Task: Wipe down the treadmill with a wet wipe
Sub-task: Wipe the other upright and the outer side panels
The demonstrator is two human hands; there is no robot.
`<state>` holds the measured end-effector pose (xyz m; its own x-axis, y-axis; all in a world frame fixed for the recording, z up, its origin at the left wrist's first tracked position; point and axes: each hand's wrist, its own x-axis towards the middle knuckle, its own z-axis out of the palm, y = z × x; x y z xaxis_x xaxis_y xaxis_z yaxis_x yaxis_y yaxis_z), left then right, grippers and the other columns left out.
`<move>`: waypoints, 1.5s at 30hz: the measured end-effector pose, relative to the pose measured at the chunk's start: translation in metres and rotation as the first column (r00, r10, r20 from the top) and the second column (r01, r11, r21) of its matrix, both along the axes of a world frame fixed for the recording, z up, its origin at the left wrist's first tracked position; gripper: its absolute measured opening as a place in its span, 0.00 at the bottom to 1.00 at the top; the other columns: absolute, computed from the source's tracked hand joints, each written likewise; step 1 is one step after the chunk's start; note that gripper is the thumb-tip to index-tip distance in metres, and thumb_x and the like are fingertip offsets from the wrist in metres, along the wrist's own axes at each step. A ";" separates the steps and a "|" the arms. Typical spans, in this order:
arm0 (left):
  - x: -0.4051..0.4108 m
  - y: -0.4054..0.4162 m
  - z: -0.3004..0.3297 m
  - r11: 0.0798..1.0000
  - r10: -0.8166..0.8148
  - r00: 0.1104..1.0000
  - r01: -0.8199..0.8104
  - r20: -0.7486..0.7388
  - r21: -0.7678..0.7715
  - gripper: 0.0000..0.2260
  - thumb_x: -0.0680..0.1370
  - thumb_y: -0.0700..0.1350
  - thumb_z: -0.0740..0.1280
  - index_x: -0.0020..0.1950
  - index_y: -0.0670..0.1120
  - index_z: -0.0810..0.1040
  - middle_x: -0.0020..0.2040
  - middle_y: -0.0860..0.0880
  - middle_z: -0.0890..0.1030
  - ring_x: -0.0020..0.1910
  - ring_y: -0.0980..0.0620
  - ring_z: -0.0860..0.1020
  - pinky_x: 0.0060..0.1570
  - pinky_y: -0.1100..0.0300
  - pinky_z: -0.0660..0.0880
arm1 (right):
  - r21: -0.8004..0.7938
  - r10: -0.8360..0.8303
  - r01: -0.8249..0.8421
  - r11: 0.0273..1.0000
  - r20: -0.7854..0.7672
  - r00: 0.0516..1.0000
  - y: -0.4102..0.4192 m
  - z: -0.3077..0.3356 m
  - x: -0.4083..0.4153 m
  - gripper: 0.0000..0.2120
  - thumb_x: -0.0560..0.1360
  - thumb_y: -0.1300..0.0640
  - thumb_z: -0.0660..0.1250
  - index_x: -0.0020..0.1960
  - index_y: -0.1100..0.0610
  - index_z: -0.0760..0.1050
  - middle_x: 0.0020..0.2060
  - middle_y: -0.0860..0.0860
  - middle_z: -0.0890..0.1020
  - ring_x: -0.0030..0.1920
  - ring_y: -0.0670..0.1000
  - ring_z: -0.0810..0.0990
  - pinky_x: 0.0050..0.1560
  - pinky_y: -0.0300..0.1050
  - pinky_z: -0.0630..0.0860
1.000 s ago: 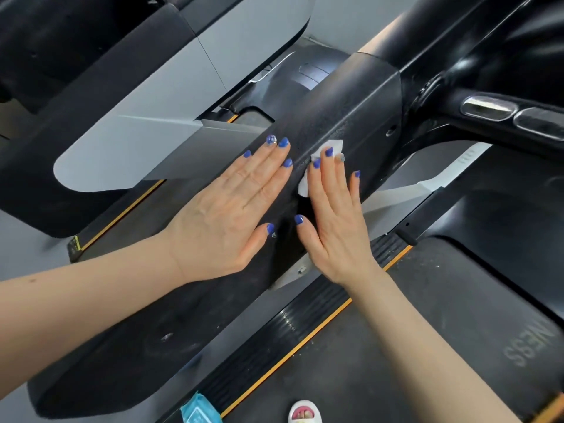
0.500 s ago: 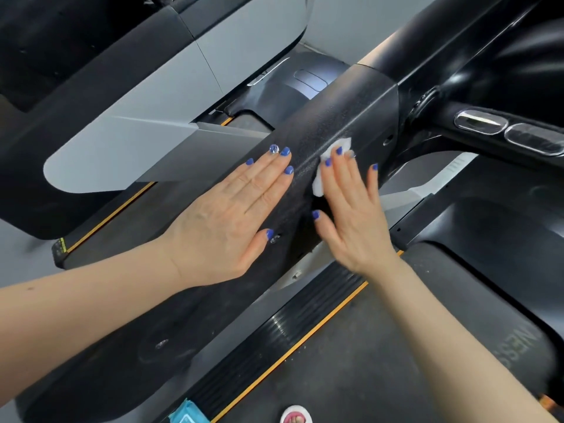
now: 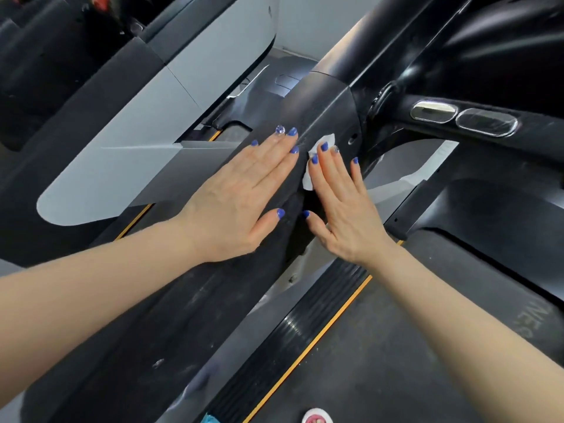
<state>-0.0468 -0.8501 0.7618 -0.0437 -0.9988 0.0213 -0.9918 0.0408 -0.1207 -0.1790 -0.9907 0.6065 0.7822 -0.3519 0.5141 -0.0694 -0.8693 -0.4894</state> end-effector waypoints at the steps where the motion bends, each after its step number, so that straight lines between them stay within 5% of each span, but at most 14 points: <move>1: 0.001 -0.001 -0.003 1.000 0.008 1.000 -0.008 0.013 -0.002 0.31 0.81 0.48 0.59 0.81 0.36 0.56 0.82 0.40 0.52 0.82 0.44 0.49 0.80 0.51 0.48 | -0.012 -0.002 0.003 1.000 0.025 1.000 -0.001 -0.006 0.001 0.37 0.82 0.46 0.56 0.81 0.55 0.39 0.80 0.49 0.39 0.81 0.54 0.41 0.79 0.58 0.38; 8: -0.002 -0.003 -0.007 1.000 0.009 0.999 -0.009 0.038 -0.013 0.31 0.80 0.45 0.61 0.79 0.34 0.58 0.81 0.37 0.55 0.82 0.41 0.52 0.79 0.44 0.54 | -0.008 -0.017 0.018 1.000 0.085 0.996 0.004 -0.093 -0.001 0.36 0.83 0.45 0.52 0.82 0.51 0.35 0.81 0.47 0.37 0.81 0.53 0.39 0.80 0.55 0.40; 16: -0.003 -0.002 -0.007 0.999 -0.017 0.993 0.014 0.118 0.030 0.30 0.80 0.45 0.61 0.80 0.35 0.58 0.81 0.37 0.54 0.82 0.41 0.50 0.79 0.44 0.53 | -0.081 0.055 -0.036 0.996 0.236 0.970 0.014 -0.062 0.023 0.37 0.82 0.46 0.54 0.82 0.51 0.36 0.81 0.47 0.37 0.81 0.51 0.38 0.79 0.57 0.38; 21: -0.004 -0.004 -0.009 1.000 -0.005 0.995 0.003 0.103 0.026 0.29 0.80 0.44 0.61 0.79 0.35 0.59 0.81 0.37 0.55 0.82 0.40 0.52 0.79 0.43 0.54 | -0.161 0.005 0.000 0.987 0.029 1.000 -0.003 -0.123 -0.004 0.32 0.81 0.44 0.53 0.79 0.55 0.49 0.78 0.57 0.56 0.80 0.58 0.51 0.77 0.59 0.48; 26: -0.003 -0.004 -0.008 0.999 -0.004 0.994 -0.001 0.111 0.039 0.30 0.80 0.44 0.62 0.79 0.35 0.59 0.81 0.37 0.55 0.82 0.40 0.51 0.79 0.43 0.54 | -0.089 0.067 -0.054 0.995 0.159 0.985 0.007 -0.105 0.008 0.34 0.83 0.42 0.49 0.82 0.53 0.40 0.82 0.49 0.40 0.81 0.52 0.40 0.79 0.56 0.42; 30: -0.003 -0.004 -0.008 0.999 -0.006 0.995 0.002 0.099 0.035 0.30 0.79 0.43 0.62 0.79 0.36 0.59 0.81 0.37 0.55 0.82 0.40 0.52 0.79 0.44 0.53 | -0.151 0.057 -0.050 0.987 0.043 0.997 0.003 -0.121 -0.002 0.34 0.79 0.47 0.61 0.79 0.59 0.53 0.78 0.59 0.57 0.80 0.59 0.52 0.78 0.57 0.47; 34: -0.003 -0.005 -0.009 0.999 -0.003 0.996 0.001 0.084 0.034 0.29 0.79 0.43 0.62 0.79 0.36 0.60 0.81 0.37 0.56 0.81 0.40 0.52 0.79 0.44 0.53 | -0.017 -0.028 0.027 0.999 -0.045 0.999 -0.011 -0.129 -0.011 0.34 0.77 0.51 0.69 0.75 0.65 0.60 0.77 0.61 0.58 0.78 0.63 0.57 0.75 0.63 0.53; 38: -0.002 -0.004 -0.007 1.000 0.004 0.996 -0.006 0.088 0.028 0.29 0.79 0.43 0.62 0.79 0.36 0.60 0.81 0.38 0.56 0.81 0.40 0.52 0.79 0.45 0.52 | 0.198 -0.019 0.007 0.980 0.061 0.998 -0.011 -0.112 -0.003 0.37 0.79 0.49 0.60 0.81 0.56 0.44 0.81 0.48 0.37 0.82 0.56 0.41 0.80 0.50 0.38; 41: -0.002 -0.004 -0.008 1.000 -0.007 0.995 0.003 0.101 0.031 0.30 0.79 0.43 0.62 0.80 0.36 0.60 0.81 0.38 0.55 0.82 0.41 0.52 0.80 0.46 0.52 | 0.327 -0.015 -0.009 0.945 0.071 0.997 -0.002 -0.104 -0.004 0.40 0.81 0.50 0.59 0.82 0.52 0.37 0.80 0.51 0.36 0.81 0.57 0.39 0.80 0.50 0.38; 45: -0.003 -0.005 -0.007 1.000 -0.004 0.994 0.002 0.105 0.020 0.30 0.79 0.43 0.62 0.80 0.36 0.60 0.81 0.39 0.56 0.82 0.41 0.52 0.80 0.47 0.53 | 0.288 -0.030 -0.020 0.957 0.169 0.985 -0.016 -0.061 0.008 0.36 0.83 0.49 0.57 0.80 0.67 0.45 0.79 0.60 0.42 0.81 0.59 0.39 0.80 0.56 0.41</move>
